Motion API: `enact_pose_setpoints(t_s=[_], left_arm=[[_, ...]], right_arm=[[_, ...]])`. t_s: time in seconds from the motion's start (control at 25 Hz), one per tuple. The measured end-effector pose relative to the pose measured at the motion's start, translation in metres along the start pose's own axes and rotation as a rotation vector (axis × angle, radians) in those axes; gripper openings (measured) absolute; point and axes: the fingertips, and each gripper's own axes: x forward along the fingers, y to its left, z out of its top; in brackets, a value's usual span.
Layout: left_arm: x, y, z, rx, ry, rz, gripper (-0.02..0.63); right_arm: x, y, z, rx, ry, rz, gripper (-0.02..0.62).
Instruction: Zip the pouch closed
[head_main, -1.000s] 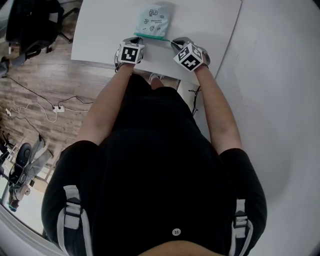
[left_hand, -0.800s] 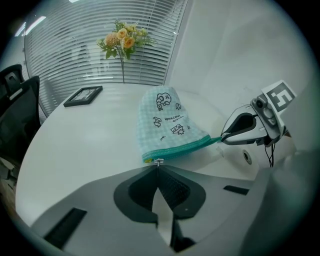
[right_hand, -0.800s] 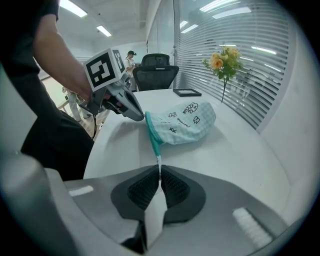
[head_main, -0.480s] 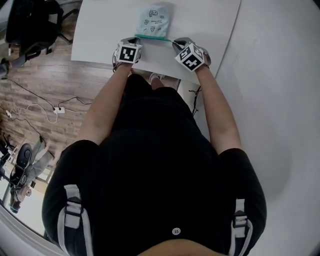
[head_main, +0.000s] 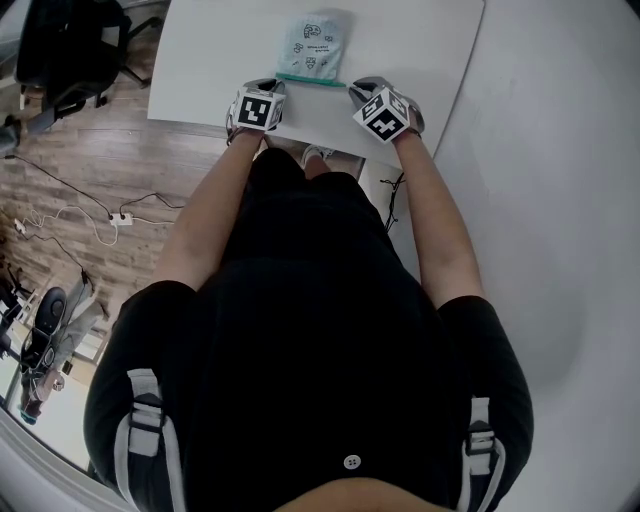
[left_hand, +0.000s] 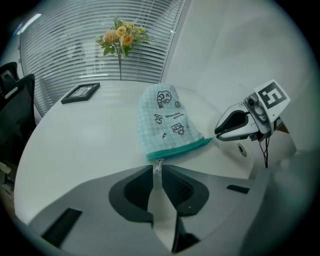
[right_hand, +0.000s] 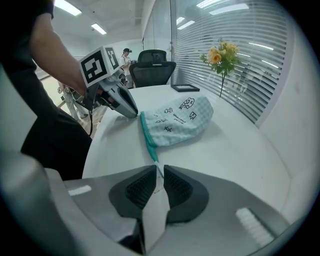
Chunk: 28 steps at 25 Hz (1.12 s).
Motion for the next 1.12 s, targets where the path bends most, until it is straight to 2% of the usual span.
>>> enact_pose_setpoints(t_s=[0.24, 0.56, 0.68, 0.84, 1.12], left_arm=[[-0.023, 0.003, -0.012, 0.023, -0.003, -0.041, 0.086], [-0.074, -0.009, 0.016, 0.106, -0.210, -0.177, 0.089], [-0.100, -0.018, 0.039, 0.152, -0.300, -0.220, 0.089], [-0.142, -0.028, 0.069, 0.202, -0.424, -0.264, 0.087], [-0.217, -0.042, 0.112, 0.278, -0.610, -0.303, 0.040]], right_arm=[[-0.007, 0.003, 0.005, 0.018, 0.000, -0.011, 0.063], [-0.026, 0.013, 0.034, 0.070, -0.095, -0.068, 0.064], [-0.048, 0.014, 0.058, 0.084, -0.170, -0.105, 0.064], [-0.088, 0.020, 0.102, 0.102, -0.318, -0.171, 0.063], [-0.162, 0.033, 0.177, 0.183, -0.579, -0.240, 0.063]])
